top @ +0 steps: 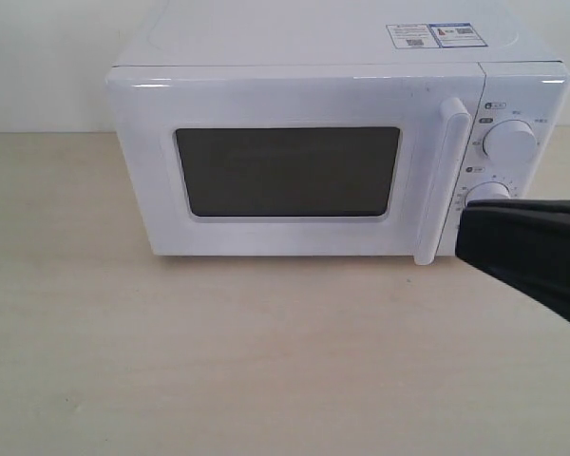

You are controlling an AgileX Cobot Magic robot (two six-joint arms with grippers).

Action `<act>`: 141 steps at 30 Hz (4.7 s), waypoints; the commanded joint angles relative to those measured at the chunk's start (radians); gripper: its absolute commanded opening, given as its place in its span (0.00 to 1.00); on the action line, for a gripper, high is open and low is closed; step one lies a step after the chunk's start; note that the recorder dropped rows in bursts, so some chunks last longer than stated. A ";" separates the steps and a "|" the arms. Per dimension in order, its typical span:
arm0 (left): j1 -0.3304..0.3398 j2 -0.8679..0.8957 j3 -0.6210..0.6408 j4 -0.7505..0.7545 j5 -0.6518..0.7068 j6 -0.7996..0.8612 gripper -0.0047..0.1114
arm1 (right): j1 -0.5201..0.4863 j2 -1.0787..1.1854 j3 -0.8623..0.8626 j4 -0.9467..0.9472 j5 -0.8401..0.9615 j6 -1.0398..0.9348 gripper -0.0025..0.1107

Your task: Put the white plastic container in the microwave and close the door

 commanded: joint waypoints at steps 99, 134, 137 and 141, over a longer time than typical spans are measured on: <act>0.083 -0.003 0.004 0.399 0.289 -0.617 0.08 | -0.619 -0.532 0.332 -0.255 -0.127 0.110 0.02; 0.083 -0.003 0.004 0.399 0.289 -0.617 0.08 | -0.619 -0.532 0.446 -1.253 -0.102 1.018 0.02; 0.083 -0.003 0.004 0.399 0.289 -0.617 0.08 | -0.619 -0.532 0.446 -1.251 -0.053 1.007 0.02; 0.083 -0.003 0.004 0.399 0.289 -0.617 0.08 | -0.619 -0.532 0.446 -1.251 -0.053 0.958 0.02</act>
